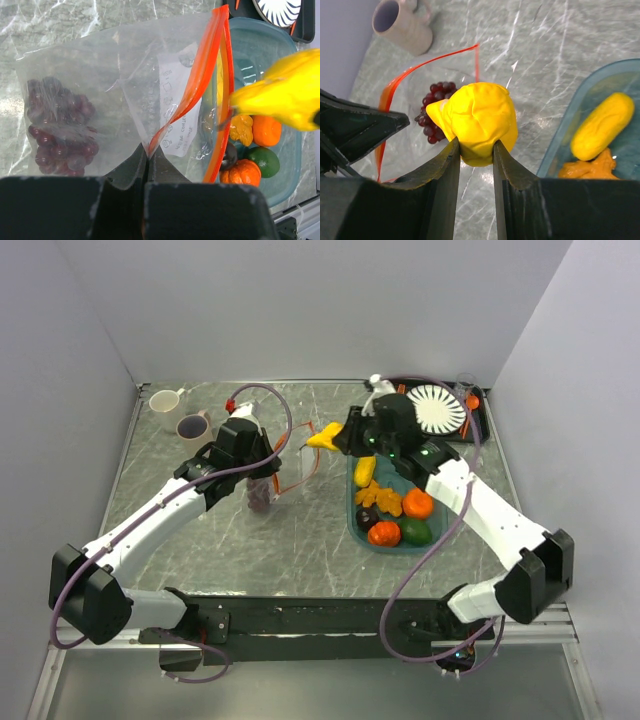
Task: Place the food in the zip-top bag and seal the zipper
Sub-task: Place the fake fruit in the zipper food storage bag.
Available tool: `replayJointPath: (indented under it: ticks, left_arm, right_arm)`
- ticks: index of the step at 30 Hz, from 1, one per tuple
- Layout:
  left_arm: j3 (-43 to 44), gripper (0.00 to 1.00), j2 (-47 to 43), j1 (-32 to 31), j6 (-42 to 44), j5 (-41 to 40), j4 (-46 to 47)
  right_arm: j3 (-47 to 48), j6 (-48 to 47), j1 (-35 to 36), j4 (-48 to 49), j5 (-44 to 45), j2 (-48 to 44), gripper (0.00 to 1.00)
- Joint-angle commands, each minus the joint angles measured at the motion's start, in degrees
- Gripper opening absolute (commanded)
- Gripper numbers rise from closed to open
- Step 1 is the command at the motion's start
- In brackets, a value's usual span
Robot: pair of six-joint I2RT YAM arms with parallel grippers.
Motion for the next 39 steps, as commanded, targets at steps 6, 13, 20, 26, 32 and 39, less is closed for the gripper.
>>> replayJointPath:
  ticks: [6,13,20,26,32,39]
  left_arm:
    - [2.39,0.01,-0.61,-0.14,1.19,1.21,0.82]
    - [2.30,0.01,-0.43,-0.14,1.98,1.30,0.38]
    - [2.21,0.01,-0.34,-0.05,1.81,1.38,0.56]
    - [2.74,0.01,0.18,-0.14,1.98,1.21,0.03]
    - [2.39,0.01,-0.43,-0.14,1.90,0.77,0.21]
    - [2.04,0.01,-1.22,-0.14,1.46,0.59,0.38]
  right_arm:
    - [13.01,-8.49,7.16,-9.05,9.08,9.47,0.11]
    - [18.74,-12.98,11.91,-13.45,16.20,14.75,0.11]
    - [19.01,-16.06,14.55,-13.19,19.29,15.11,0.19]
    - [17.96,-13.16,14.38,-13.46,22.35,14.06,0.71]
    - [10.93,-6.58,11.22,-8.62,19.29,6.50,0.96]
    - [6.80,2.83,5.24,-4.24,1.63,8.69,0.71]
